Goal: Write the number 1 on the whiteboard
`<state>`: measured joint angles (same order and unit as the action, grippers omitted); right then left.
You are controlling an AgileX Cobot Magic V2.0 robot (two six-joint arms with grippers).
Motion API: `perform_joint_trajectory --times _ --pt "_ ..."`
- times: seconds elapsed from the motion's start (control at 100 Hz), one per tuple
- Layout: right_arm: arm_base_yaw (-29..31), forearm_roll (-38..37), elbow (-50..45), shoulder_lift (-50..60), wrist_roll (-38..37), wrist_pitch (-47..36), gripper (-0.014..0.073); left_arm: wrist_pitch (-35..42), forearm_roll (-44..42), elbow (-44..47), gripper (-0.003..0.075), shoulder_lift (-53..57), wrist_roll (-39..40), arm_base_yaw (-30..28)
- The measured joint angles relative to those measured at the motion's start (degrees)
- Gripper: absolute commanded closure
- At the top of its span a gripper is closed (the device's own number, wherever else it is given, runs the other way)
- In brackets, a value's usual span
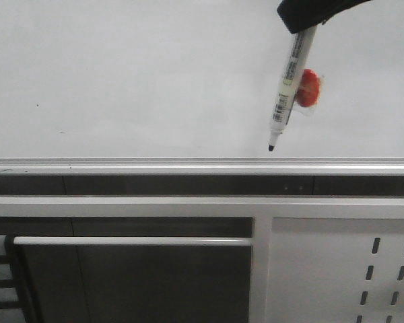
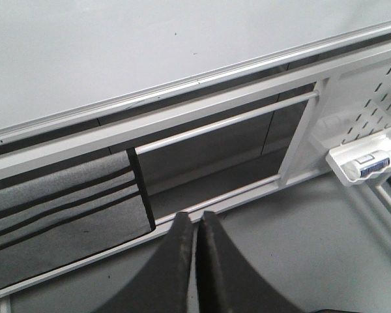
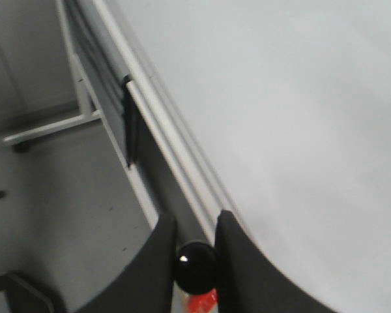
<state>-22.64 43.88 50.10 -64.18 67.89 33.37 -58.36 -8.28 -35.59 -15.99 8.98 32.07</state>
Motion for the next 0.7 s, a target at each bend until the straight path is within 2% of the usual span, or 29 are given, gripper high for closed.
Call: perform_joint_trajectory --times 0.24,0.7 --pt "0.0 -0.3 0.0 0.0 1.2 -4.4 0.0665 1.7 -0.1 5.3 0.0738 2.6 0.2 0.0" --pt "0.0 -0.6 0.0 0.0 2.2 -4.6 0.0665 7.5 0.1 8.8 0.0738 2.6 0.3 0.0"
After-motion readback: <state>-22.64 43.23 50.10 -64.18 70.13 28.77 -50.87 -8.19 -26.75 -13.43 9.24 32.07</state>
